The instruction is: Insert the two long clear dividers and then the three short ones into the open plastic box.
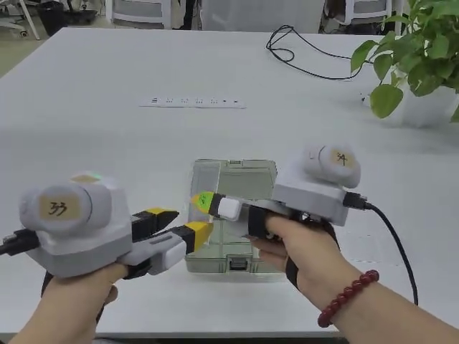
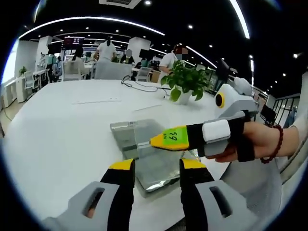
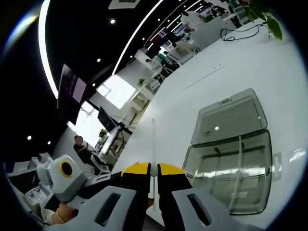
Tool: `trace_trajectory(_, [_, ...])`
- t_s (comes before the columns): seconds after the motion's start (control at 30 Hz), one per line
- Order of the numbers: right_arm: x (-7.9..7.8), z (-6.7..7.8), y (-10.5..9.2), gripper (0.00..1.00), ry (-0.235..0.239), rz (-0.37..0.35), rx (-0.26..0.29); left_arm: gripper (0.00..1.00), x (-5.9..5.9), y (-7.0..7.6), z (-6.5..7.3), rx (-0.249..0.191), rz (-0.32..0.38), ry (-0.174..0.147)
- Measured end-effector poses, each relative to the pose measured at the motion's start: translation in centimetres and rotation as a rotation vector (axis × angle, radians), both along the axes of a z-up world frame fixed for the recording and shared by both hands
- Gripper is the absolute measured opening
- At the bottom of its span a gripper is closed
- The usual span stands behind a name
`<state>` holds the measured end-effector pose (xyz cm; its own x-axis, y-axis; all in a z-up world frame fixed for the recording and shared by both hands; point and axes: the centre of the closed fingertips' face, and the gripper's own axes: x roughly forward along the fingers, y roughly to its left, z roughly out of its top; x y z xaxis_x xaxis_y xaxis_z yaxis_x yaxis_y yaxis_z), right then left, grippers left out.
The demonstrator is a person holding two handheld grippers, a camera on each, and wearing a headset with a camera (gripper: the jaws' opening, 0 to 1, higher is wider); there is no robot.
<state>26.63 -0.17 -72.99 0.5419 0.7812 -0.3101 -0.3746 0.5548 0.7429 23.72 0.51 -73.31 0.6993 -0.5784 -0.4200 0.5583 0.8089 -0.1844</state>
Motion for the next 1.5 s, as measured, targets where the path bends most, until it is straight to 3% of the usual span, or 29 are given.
trace_trajectory(0.1, [0.1,-0.4,-0.6,0.06,0.037,-0.01,-0.029,0.41,-0.3,-0.1,0.2,0.03,-0.017,-0.019])
trace_trajectory(0.13, [0.2,-0.3,-0.8,0.06,0.032,-0.017,-0.032,0.42,-0.4,0.0,0.3,0.032,-0.023,-0.031])
trace_trajectory(0.23, [0.4,-0.7,-1.7,0.06,0.079,-0.039,-0.058,0.49,-0.5,0.1,0.6,0.034,-0.028,-0.051])
trace_trajectory(0.43, [0.4,-1.7,-3.0,0.06,0.147,-0.044,-0.15,0.62,-0.8,0.3,0.5,0.08,-0.05,-0.082])
trace_trajectory(0.7, [-0.1,-3.0,-4.0,0.06,0.276,-0.041,-0.24,0.77,-1.1,0.2,0.7,0.07,-0.071,-0.104])
trace_trajectory(0.77, [0.0,-3.2,-4.1,0.06,0.278,-0.042,-0.265,0.77,-1.1,0.4,0.7,0.087,-0.071,-0.117])
trace_trajectory(1.1, [0.3,-4.5,-4.8,0.06,0.374,-0.043,-0.371,0.88,-1.3,0.8,0.3,0.115,-0.105,-0.118])
trace_trajectory(1.5, [0.9,-5.6,-4.9,0.06,0.45,-0.038,-0.437,1.0,-1.3,0.7,-0.2,0.132,-0.144,-0.112])
